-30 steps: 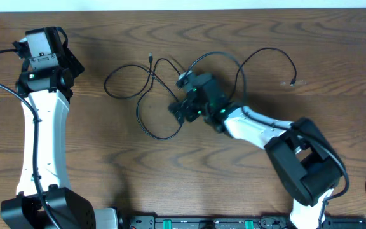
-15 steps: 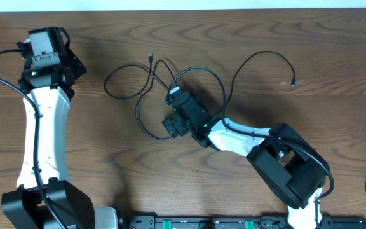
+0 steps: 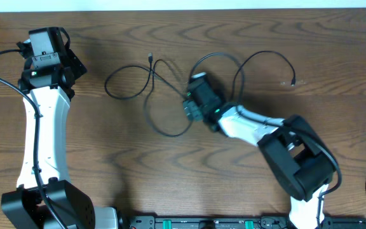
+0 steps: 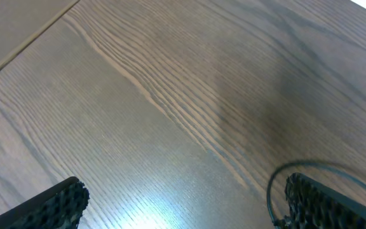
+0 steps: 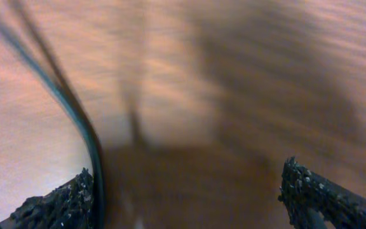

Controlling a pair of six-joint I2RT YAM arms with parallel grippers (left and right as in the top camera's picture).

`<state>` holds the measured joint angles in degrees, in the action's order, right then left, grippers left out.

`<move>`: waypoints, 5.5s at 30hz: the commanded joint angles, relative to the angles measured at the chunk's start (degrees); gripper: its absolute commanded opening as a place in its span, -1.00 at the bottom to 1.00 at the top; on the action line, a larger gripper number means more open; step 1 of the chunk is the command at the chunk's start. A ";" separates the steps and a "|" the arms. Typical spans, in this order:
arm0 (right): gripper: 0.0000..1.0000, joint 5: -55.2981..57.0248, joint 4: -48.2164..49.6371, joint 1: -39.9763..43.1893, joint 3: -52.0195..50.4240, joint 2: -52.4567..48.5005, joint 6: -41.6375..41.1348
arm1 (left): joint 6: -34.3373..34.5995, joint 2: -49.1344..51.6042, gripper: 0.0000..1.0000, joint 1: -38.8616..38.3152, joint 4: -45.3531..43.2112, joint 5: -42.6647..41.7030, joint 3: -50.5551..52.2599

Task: Untangle cables

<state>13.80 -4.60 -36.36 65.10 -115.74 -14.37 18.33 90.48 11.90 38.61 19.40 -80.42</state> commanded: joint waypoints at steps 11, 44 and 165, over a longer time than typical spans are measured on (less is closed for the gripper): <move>0.65 8.17 -12.57 26.25 -2.05 -2.36 0.04 | -0.04 0.39 0.99 0.09 0.15 -4.02 -0.42; 0.56 -39.04 -21.79 64.54 -2.03 10.29 18.43 | -0.07 0.42 0.99 0.02 -0.07 -8.52 -0.42; 0.99 -30.58 -35.63 68.43 -2.05 41.46 9.27 | -0.07 0.52 1.00 0.02 1.29 -11.72 -0.42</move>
<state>-13.02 -38.83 33.36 62.89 -75.20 -4.40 18.20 90.56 11.90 39.79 7.77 -80.42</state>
